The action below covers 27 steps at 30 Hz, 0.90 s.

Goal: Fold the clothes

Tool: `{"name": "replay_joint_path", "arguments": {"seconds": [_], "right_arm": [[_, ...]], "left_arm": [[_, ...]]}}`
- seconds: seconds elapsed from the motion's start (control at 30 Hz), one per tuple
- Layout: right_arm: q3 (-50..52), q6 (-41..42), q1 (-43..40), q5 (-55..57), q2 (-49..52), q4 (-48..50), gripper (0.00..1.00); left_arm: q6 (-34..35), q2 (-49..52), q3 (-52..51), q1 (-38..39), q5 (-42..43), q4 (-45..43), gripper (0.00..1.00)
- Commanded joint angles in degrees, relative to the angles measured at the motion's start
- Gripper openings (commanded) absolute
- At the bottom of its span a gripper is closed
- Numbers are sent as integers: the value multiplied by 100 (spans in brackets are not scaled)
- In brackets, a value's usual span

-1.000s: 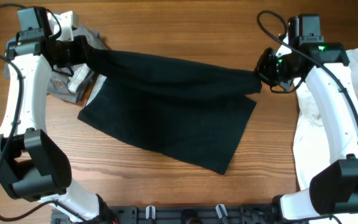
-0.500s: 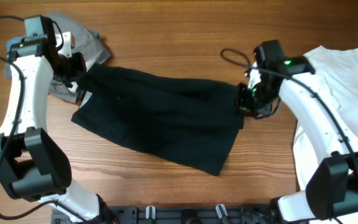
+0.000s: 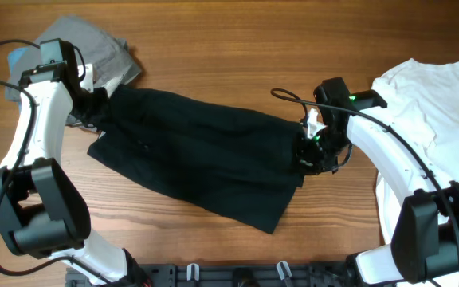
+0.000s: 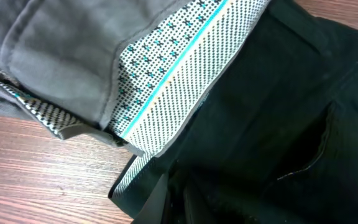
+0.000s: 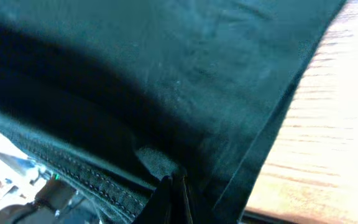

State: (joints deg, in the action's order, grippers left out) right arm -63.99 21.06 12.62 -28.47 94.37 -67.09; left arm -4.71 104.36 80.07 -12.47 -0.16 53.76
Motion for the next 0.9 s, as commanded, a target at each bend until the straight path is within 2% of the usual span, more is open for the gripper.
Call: {"name": "replay_joint_path", "arguments": {"seconds": [0.0, 0.07, 0.17, 0.2, 0.4, 0.6, 0.87], "right_arm": [[63, -334, 7, -326, -83, -138, 7], [63, -643, 35, -616, -83, -81, 4], [57, -1788, 35, -2033, -85, 146, 4], [35, -1943, 35, -2326, -85, 177, 4], [-13, -2026, 138, -2411, -420, 175, 4], [46, -1471, 702, -1626, -470, 205, 4], [92, -520, 2116, -509, -468, 413, 5]], "left_arm": [[-39, -173, 20, -131, -415, -87, 4], [-39, -232, 20, -131, -243, -144, 4], [-39, -345, 31, -131, -11, -186, 4], [-42, -426, 72, -131, 26, -184, 4], [-46, -898, 203, -131, 0, -223, 4], [-44, -809, 201, -131, -125, -85, 4], [-42, -811, 201, -131, -570, 177, 4]]}}
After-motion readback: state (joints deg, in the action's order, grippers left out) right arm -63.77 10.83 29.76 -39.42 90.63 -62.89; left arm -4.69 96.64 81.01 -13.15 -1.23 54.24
